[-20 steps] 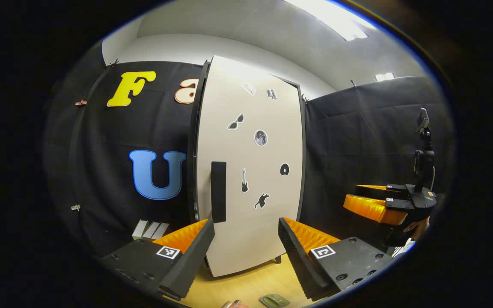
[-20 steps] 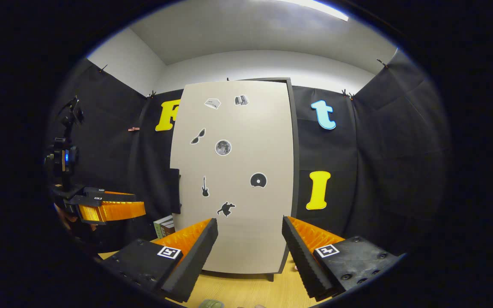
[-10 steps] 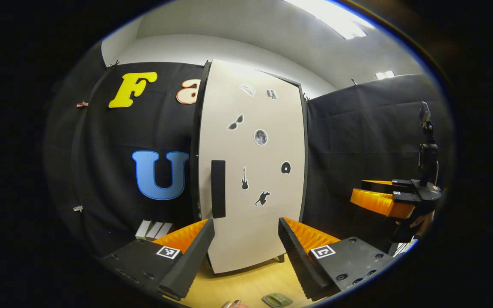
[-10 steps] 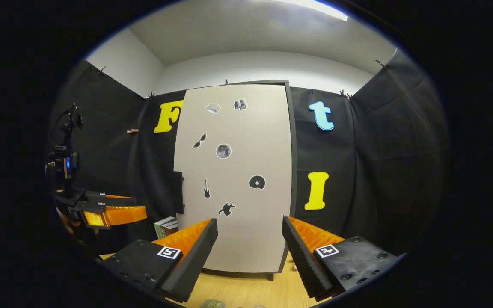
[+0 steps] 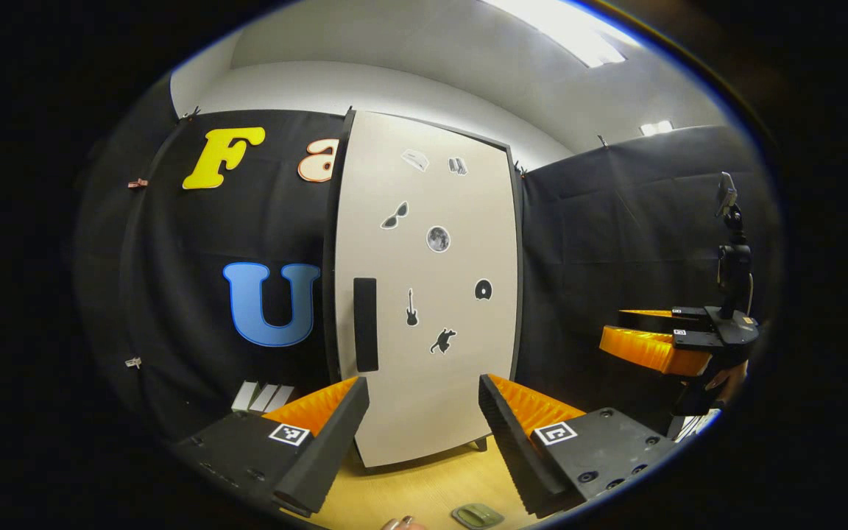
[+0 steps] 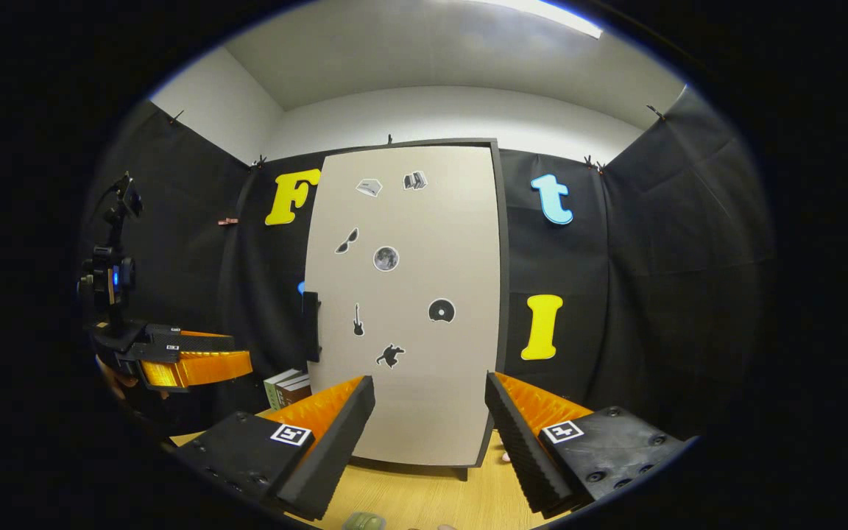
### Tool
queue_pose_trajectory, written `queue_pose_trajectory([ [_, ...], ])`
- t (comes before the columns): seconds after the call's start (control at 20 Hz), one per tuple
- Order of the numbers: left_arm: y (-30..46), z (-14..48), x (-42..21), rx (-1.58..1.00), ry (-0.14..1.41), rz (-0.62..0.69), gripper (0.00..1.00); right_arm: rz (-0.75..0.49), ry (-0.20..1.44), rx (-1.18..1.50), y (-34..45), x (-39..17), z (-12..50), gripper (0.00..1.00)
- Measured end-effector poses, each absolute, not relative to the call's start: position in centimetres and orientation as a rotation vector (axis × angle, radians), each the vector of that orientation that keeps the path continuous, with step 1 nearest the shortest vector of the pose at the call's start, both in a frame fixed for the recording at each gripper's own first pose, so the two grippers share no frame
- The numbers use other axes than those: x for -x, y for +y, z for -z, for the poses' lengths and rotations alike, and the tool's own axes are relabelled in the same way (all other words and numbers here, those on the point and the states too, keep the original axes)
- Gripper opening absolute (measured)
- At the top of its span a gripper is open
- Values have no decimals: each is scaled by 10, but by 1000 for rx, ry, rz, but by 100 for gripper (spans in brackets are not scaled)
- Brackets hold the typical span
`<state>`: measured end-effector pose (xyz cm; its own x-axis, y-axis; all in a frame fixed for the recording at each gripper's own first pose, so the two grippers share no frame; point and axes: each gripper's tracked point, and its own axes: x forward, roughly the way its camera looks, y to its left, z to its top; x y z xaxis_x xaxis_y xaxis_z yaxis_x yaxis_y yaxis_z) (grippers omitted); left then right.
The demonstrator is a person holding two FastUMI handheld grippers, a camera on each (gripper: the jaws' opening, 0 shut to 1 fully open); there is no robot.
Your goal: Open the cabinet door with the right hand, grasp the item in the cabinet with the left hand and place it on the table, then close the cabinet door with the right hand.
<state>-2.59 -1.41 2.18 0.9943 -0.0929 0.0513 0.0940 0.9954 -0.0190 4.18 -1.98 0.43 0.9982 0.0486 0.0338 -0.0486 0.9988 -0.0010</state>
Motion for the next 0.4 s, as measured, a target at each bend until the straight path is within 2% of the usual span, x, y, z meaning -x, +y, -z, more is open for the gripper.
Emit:
queue_pose_trajectory([
  [0.4, -16, -16, 28, 23, -36, 101, 95, -43, -30, 3, -21, -37, -4, 98],
])
